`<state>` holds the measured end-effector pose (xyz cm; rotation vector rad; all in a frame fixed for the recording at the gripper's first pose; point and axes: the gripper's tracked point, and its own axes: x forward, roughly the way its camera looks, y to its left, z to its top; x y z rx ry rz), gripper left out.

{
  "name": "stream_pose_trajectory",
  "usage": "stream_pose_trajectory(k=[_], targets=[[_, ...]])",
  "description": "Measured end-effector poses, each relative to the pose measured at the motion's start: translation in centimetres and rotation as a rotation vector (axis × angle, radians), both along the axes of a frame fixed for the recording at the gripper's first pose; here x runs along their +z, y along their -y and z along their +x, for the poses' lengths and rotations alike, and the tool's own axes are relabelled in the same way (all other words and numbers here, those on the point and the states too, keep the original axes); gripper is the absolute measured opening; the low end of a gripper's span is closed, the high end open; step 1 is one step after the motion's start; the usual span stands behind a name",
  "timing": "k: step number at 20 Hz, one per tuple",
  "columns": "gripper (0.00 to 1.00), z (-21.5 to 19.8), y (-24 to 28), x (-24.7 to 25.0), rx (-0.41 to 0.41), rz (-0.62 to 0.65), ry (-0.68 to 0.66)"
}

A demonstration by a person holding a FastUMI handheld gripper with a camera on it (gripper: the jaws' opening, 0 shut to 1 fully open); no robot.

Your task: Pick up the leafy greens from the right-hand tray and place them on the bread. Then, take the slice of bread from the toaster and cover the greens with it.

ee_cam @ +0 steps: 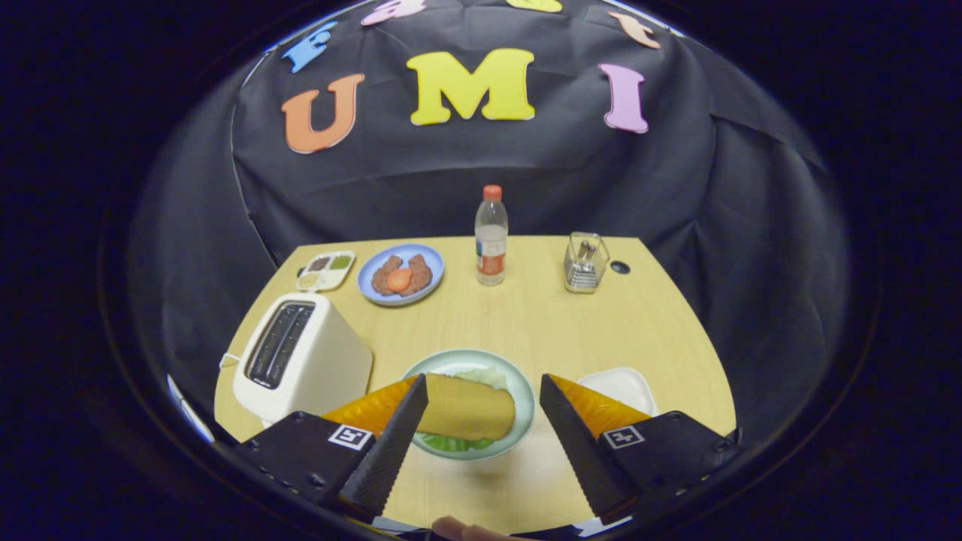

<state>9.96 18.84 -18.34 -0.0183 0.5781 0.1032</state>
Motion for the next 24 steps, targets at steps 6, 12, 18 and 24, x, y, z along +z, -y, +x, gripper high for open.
stream_pose_trajectory(k=[6,12,18,24], targets=[[0.95,-4.1,4.0,9.2,0.002,0.037,0.289],[0.95,-7.1,10.7,15.8,-0.011,0.021,0.489],[0.95,-10.6,13.9,18.0,0.024,0.096,0.588],[0.96,-13.3,13.7,16.8,0.085,0.088,0.581]])
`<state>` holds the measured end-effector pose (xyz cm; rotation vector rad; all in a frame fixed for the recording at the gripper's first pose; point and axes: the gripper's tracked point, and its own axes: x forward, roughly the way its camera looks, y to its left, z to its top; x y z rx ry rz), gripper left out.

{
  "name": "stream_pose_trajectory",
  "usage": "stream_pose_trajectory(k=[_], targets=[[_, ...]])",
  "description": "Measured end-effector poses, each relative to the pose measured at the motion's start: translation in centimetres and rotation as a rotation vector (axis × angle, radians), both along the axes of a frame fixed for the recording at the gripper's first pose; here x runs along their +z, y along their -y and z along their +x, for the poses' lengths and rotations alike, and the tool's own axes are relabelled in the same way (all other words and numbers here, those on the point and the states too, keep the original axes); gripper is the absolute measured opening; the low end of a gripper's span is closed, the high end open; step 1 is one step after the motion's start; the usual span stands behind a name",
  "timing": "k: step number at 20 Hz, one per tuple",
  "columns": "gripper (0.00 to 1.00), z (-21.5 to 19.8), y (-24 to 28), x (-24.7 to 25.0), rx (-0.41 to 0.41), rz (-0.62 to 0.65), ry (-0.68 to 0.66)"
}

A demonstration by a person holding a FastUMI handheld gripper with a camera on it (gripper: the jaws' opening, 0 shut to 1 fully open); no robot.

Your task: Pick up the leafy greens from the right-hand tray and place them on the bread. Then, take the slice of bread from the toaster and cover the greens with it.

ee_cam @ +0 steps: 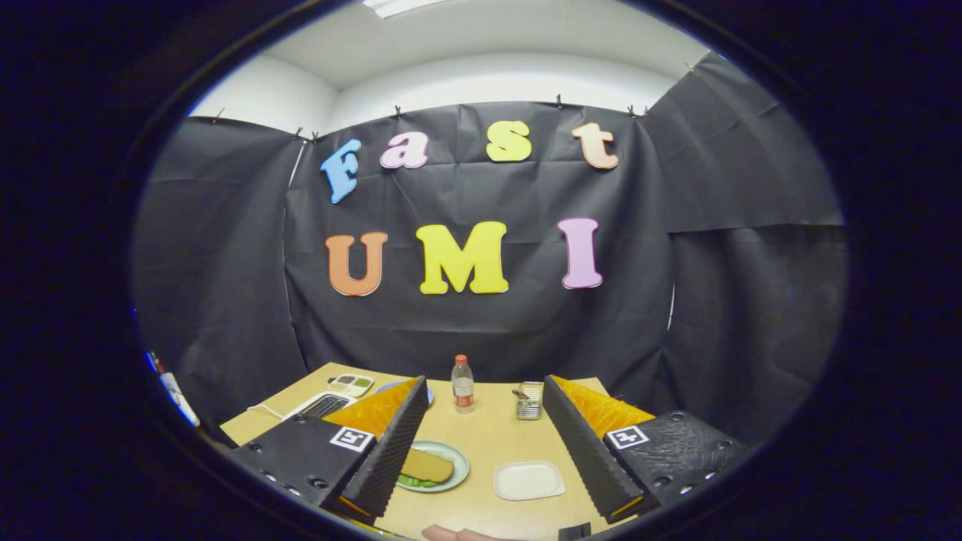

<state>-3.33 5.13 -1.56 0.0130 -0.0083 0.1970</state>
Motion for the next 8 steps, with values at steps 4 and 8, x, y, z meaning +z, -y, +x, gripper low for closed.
stream_pose_trajectory(k=[4,8], targets=[[0.96,-1.2,-0.4,0.4,-0.008,-0.008,0.026],[0.96,-1.9,-0.9,-0.1,-0.014,-0.018,0.025]])
